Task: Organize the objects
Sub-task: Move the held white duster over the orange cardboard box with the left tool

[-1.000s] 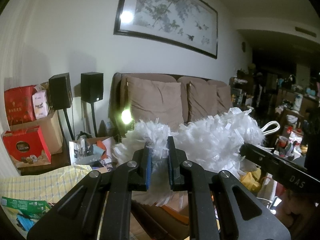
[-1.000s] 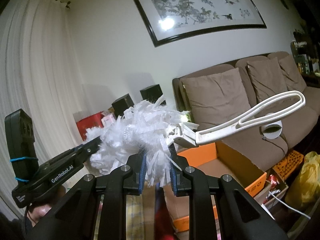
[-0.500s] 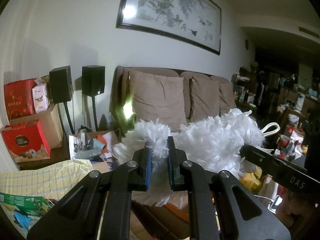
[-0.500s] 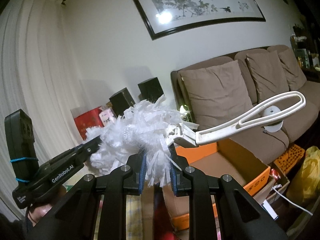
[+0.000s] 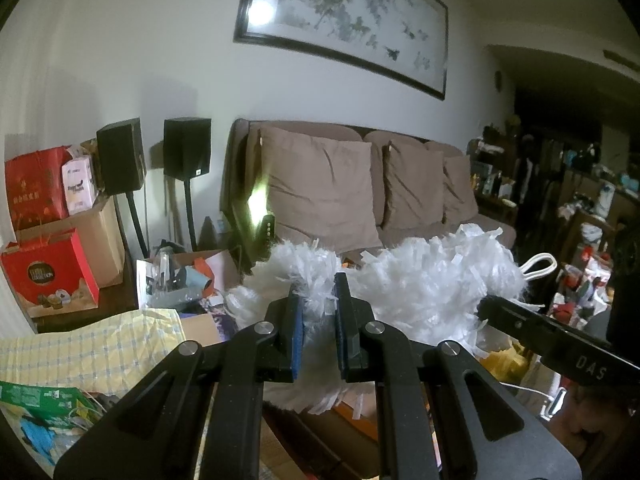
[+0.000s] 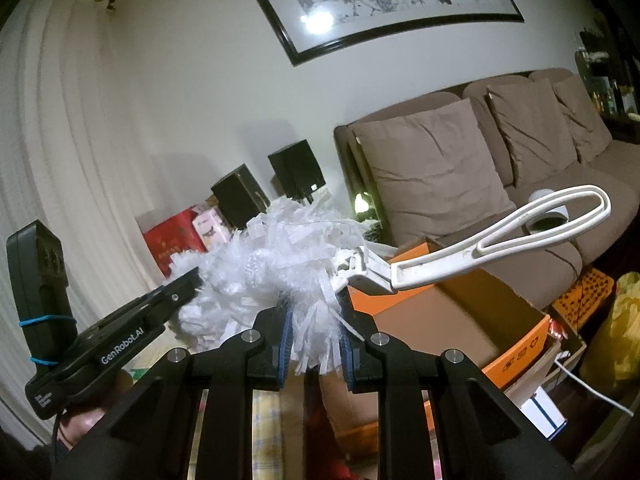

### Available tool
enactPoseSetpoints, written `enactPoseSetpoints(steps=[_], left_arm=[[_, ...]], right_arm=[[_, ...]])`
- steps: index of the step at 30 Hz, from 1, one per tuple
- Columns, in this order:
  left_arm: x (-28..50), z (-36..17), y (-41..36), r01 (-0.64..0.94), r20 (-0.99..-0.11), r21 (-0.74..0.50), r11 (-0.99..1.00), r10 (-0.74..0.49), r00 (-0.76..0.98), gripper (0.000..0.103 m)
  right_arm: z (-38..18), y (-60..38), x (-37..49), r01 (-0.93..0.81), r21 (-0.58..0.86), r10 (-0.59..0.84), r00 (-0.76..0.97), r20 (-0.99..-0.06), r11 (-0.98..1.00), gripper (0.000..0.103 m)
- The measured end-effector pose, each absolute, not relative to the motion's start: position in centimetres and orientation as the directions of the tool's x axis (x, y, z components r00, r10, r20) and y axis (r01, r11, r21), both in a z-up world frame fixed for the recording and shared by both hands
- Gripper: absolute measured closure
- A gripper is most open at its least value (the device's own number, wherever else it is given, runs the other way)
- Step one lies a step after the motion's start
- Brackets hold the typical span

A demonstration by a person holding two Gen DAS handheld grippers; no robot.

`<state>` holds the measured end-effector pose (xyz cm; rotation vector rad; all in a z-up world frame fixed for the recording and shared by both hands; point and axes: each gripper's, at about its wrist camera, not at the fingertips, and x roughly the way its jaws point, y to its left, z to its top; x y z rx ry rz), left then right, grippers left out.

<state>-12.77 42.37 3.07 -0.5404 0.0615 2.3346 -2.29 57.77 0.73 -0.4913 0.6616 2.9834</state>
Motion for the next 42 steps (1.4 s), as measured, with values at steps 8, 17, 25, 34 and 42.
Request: enactPoseSetpoints(steps=[8, 17, 25, 34, 42], left_arm=[[-13.3, 2.2, 42.9, -0.662, -0.421, -0.109, -0.742, 0.638, -0.645, 0.091], [-13.4, 1.9, 43.3, -0.657, -0.428, -0.105, -0.747, 0.630, -0.648, 0.091], [-13.8, 1.9, 43.3, -0.653, -0.429, -0.099, -0.751, 0.624, -0.653, 0.091], [-14.0, 1.6, 43.7, -0.646, -0.425, -0.076, -0.759, 0.611, -0.668, 0.092], [-14.5, 0.8, 44.0, -0.642, -0.440, -0.081, -0.763, 0.605, -0.663, 0.092]], right_arm=[[-0.5, 58.0, -2.9, -0.122, 0.416, -0.029, -0.940, -0.340, -0.901, 0.084], [-1.0, 58.1, -3.1, -0.126, 0.420, -0.035, -0.935, -0.354, -0.899, 0.084], [-1.0, 58.2, -3.3, -0.126, 0.425, -0.041, -0.931, -0.363, -0.896, 0.084], [-1.2, 58.4, -3.5, -0.128, 0.428, -0.043, -0.929, -0.368, -0.895, 0.084], [-1.7, 58.5, -3.9, -0.140, 0.431, -0.041, -0.923, -0.384, -0.891, 0.084]])
